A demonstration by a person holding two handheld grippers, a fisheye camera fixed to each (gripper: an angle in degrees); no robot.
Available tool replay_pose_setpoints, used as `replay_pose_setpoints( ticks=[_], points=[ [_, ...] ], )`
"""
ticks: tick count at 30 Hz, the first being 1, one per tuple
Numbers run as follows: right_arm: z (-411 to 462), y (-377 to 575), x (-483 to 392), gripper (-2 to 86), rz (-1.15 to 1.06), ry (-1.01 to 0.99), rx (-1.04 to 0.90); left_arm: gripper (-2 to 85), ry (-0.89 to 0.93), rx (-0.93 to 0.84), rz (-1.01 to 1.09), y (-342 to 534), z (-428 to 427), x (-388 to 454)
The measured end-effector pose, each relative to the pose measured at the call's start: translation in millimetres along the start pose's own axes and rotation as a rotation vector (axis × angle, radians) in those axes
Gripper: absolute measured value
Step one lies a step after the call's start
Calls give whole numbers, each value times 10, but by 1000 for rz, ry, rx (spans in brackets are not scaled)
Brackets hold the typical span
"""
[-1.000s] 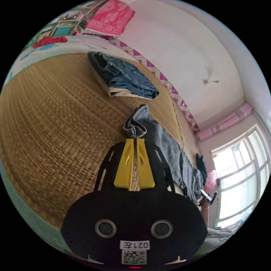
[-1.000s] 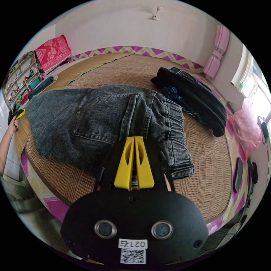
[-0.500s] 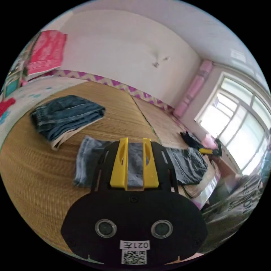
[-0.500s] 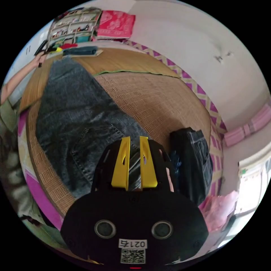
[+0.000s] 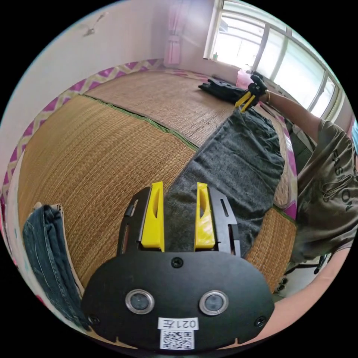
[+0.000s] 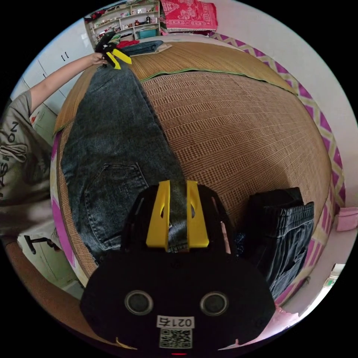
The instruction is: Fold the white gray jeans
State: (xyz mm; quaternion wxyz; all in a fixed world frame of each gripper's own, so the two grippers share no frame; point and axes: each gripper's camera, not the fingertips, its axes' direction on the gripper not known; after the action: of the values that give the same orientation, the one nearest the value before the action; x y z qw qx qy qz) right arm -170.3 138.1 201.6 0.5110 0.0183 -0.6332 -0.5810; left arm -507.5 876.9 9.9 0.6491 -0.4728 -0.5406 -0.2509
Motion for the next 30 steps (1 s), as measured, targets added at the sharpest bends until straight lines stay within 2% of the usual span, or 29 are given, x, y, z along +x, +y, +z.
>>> replay_pose_setpoints(
  ticks=[2,5,7,12,15,17,20,23,25,29,30],
  points=[
    [-70,113,17,13,8,19,57,99,17,-62,20,-123,133,29],
    [-139,303,29,0,22,4,124,58,-11,-77,40,-214,147,150],
    [-170,404,2,-3,26,14,154,19,-16,-21,57,-212,-33,300],
    [-508,695,-362,-7,-20,89,235,1,-112,179,78,28,-806,882],
    [-961,1072,-883,-8,-38,152,349,-2,-205,302,139,369,-1464,1616],
    [-1283,1457,-1526,-8,-84,180,407,-3,-217,351,186,682,-1841,2164],
    [-1417,1898,-2449,-9,-138,204,405,-3,-203,386,219,1365,-2263,3054],
    [-1261,2220,-3202,-9,-124,170,359,-2,-131,382,140,2054,-2291,3693],
    [-1008,2364,-3491,-9,-91,130,311,-1,-74,362,23,2549,-1996,3964],
    [-73,2590,-3715,-8,58,7,189,7,31,348,-210,3202,-1406,4047],
    [54,2619,-3725,-8,83,3,176,10,76,428,-276,3432,-1389,4043]
  ],
)
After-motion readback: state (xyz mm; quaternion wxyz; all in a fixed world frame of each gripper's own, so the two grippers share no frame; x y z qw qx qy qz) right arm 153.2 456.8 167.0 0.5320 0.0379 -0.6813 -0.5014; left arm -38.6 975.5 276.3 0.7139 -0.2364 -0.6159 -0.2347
